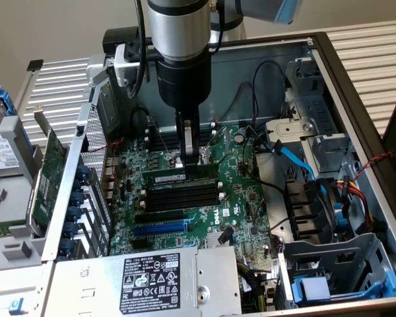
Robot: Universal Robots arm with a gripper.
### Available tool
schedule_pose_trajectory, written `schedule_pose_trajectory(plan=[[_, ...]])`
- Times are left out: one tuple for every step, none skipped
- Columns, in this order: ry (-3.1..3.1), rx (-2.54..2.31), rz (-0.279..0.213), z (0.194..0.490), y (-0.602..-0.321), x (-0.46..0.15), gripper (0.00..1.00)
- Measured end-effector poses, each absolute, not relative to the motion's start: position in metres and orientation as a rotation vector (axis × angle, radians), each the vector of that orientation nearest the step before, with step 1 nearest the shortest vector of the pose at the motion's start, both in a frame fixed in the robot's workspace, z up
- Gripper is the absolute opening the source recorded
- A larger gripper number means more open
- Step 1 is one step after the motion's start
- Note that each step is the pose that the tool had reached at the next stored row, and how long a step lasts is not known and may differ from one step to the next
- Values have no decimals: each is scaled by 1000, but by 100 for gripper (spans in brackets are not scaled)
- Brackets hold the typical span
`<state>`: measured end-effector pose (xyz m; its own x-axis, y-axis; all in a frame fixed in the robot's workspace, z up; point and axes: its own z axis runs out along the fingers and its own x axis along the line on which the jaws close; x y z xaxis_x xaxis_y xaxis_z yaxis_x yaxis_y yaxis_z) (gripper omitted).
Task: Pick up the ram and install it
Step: 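Insert the ram into the slot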
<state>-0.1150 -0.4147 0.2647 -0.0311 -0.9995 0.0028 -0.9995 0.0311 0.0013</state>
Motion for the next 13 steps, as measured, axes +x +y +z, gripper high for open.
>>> schedule_pose_trajectory(plan=[[-2254,2185,3,264,-415,-115,12],[-2254,2184,6,263,-415,-115,12],[-2253,2184,9,262,-415,-115,12],[-2253,2183,11,261,-415,-115,12],[-2252,2183,12,260,-415,-115,12],[-2252,2183,13,259,-415,-115,12],[-2252,2183,14,258,-415,-115,12],[-2251,2182,15,258,-415,-115,12],[-2251,2182,15,256,-415,-115,12],[-2251,2182,16,255,-415,-115,12],[-2251,2182,16,254,-415,-115,12],[-2251,2182,16,254,-415,-115,12],[-2251,2182,16,253,-415,-115,12]])
